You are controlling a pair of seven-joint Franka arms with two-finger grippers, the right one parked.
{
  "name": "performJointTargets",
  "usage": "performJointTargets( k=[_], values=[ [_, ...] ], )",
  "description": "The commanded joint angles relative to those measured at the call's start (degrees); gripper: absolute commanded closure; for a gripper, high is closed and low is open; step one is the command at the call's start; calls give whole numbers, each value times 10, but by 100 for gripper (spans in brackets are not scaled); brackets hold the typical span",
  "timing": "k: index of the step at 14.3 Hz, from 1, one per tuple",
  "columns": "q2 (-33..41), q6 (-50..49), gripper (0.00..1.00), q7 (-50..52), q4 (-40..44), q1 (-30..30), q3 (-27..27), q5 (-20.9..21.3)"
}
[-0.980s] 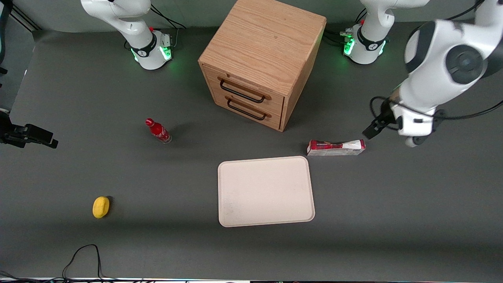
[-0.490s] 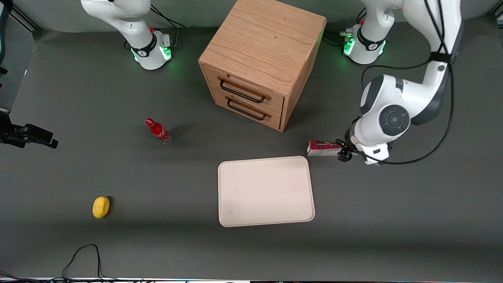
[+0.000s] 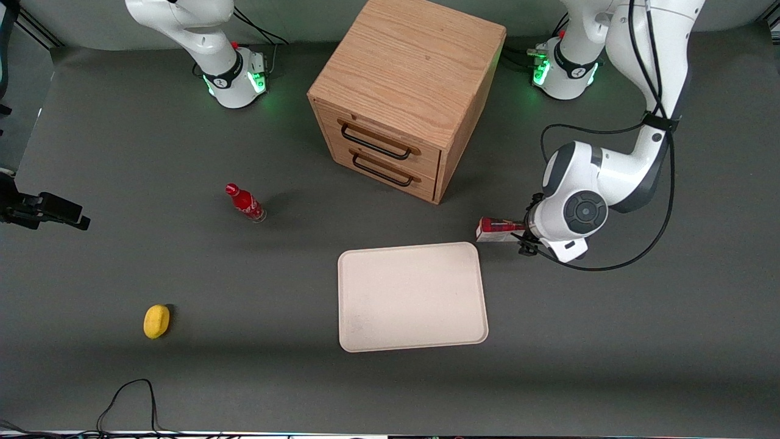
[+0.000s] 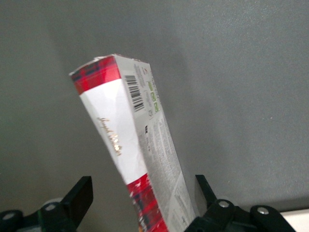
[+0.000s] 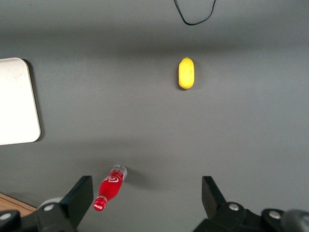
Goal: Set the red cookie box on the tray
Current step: 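Close the left gripper on the cookie box's end and lift it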
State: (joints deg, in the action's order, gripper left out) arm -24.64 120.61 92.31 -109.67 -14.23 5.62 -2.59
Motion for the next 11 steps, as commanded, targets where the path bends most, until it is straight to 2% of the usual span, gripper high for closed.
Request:
performJointTargets(
  k=[1, 4, 6, 9, 11],
  values=[
    [-9, 9, 22, 23, 3, -14, -11, 8],
    [-17, 16, 75, 24, 3, -14, -11, 7],
    [-21, 16, 100, 23, 3, -13, -11, 7],
    [-20, 9, 100, -3, 7, -11, -11, 10],
    [-3, 1, 100, -78, 12, -8, -11, 10]
  ],
)
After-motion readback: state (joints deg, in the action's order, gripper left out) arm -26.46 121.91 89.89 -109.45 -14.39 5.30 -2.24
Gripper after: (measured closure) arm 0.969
